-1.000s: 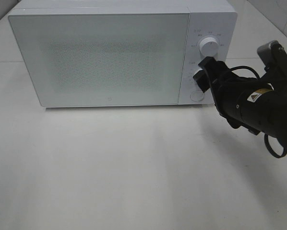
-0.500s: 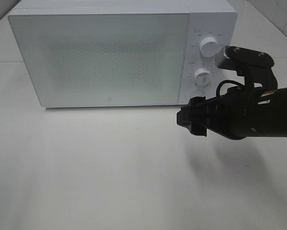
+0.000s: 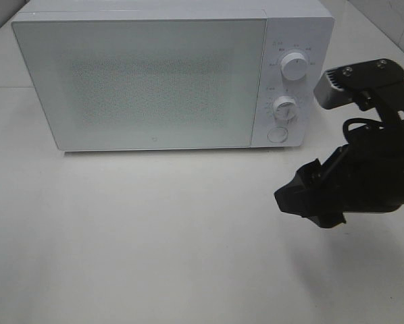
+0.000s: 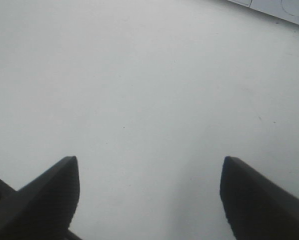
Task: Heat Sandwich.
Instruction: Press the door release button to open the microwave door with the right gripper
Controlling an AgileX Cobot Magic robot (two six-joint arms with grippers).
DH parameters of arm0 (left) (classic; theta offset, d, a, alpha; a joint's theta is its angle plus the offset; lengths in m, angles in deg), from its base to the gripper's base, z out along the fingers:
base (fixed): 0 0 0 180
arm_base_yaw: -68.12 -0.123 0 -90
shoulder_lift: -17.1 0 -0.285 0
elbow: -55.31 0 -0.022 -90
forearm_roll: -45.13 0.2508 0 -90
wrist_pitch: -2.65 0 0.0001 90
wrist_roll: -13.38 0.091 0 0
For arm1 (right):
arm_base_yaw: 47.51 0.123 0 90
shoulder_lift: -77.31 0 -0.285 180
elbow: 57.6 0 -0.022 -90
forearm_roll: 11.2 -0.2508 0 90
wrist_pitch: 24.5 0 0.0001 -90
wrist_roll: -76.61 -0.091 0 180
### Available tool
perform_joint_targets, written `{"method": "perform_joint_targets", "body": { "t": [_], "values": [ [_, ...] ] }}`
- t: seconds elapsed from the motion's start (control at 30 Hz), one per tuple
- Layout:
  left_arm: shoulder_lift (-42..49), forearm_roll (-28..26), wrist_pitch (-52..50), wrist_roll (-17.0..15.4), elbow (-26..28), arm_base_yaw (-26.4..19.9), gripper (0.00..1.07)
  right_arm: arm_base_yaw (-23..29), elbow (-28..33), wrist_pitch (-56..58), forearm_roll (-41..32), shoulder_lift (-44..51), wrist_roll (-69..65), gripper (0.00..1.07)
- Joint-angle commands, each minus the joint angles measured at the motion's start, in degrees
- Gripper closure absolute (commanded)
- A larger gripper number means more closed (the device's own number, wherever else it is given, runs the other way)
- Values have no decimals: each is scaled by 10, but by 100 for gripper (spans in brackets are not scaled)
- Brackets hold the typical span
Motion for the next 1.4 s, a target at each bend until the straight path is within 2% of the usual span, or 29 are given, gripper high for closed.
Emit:
{"method": "perform_joint_targets", "body": {
  "t": [0.03, 0.2, 0.23, 0.47, 0.8, 0.9, 1.0, 1.4],
  "values": [
    [17, -1, 0, -1, -2, 0, 5, -1, -3, 31, 38, 31, -25, 31],
    [17, -1, 0, -1, -2, 0, 5, -1, -4, 95, 89, 96, -52, 31],
    [17, -1, 0, -1, -2, 0, 5, -1, -12, 140, 98, 125, -52, 31],
    [17, -1, 0, -1, -2, 0, 5, -1, -50, 268, 111, 226, -50, 31],
    [17, -1, 0, -1, -2, 0, 5, -1, -54, 376, 134, 369, -53, 31],
    [17, -1, 0, -1, -2, 0, 5, -26, -54, 391, 138, 398, -65, 31],
    [17, -1, 0, -1, -2, 0, 5, -84, -54, 398, 138, 446, -67, 31],
    [17, -1, 0, -1, -2, 0, 5, -200, -36, 390, 154, 584, -67, 31]
  ]
}}
